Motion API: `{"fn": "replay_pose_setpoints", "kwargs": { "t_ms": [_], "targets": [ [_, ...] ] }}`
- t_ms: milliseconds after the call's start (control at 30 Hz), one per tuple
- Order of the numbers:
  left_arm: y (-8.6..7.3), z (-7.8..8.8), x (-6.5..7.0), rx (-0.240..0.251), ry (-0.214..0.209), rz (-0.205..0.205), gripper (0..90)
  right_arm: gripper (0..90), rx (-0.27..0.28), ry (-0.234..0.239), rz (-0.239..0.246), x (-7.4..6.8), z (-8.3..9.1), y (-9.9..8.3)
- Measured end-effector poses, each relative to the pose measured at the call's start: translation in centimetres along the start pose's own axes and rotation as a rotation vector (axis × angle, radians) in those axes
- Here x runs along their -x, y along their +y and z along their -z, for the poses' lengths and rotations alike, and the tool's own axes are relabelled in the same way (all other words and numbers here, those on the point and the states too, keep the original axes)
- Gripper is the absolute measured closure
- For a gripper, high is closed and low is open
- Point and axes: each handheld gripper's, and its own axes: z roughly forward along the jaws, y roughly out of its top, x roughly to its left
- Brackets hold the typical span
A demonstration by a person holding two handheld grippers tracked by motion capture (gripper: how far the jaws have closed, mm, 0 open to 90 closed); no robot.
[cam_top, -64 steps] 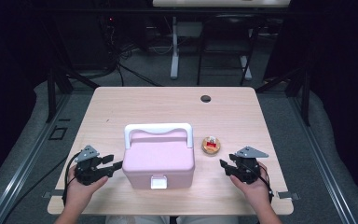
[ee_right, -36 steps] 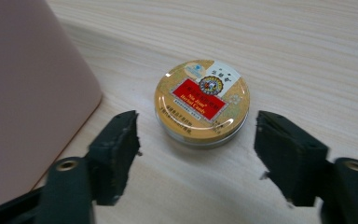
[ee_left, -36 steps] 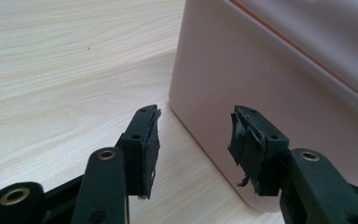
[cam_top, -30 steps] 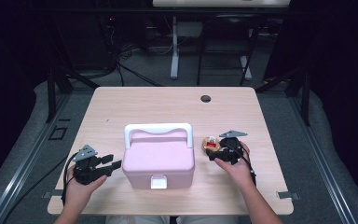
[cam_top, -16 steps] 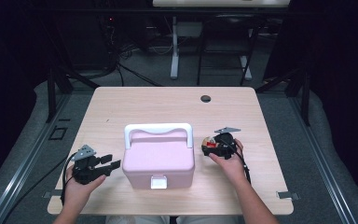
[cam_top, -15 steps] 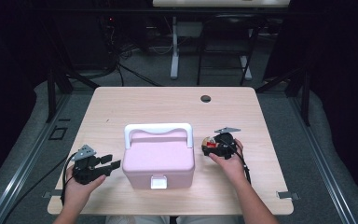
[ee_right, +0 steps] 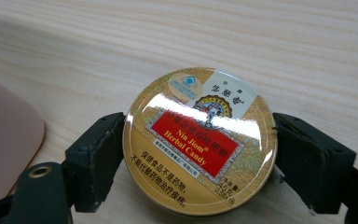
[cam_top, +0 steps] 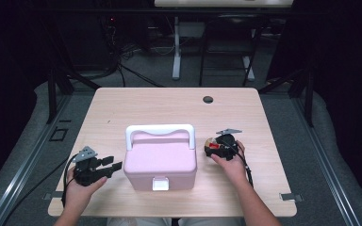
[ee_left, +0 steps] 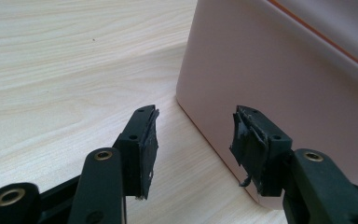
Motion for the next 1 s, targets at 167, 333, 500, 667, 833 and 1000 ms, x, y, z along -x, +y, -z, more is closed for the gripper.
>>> {"fn": "replay_pose_setpoints", "kwargs": {
  "t_ms": [167,333,500,667,833,1000],
  "targets": [
    [0.0,0.1,0.0,0.004,0.000,0.000,49.6,19.6,-0.005,-0.007,0.008,-0.1,0.1,0.0],
    [0.0,0.1,0.0,0.005,0.002,-0.001,49.6,19.8,-0.014,-0.005,0.009,0.0,0.4,-0.1],
    [0.0,0.2,-0.1,0.002,0.003,-0.001,49.4,20.0,-0.027,-0.005,0.028,0.1,1.0,-0.4],
    [0.0,0.2,-0.1,0.005,0.004,0.001,49.4,20.0,-0.034,0.006,0.014,0.4,1.8,-1.1],
    [0.0,0.2,0.0,0.005,0.004,0.001,49.3,20.0,-0.051,-0.001,0.018,1.0,2.9,-1.8],
    [0.0,0.2,0.0,0.007,0.004,0.003,49.3,20.0,-0.060,-0.004,0.004,1.9,4.3,-3.1]
  ]
}}
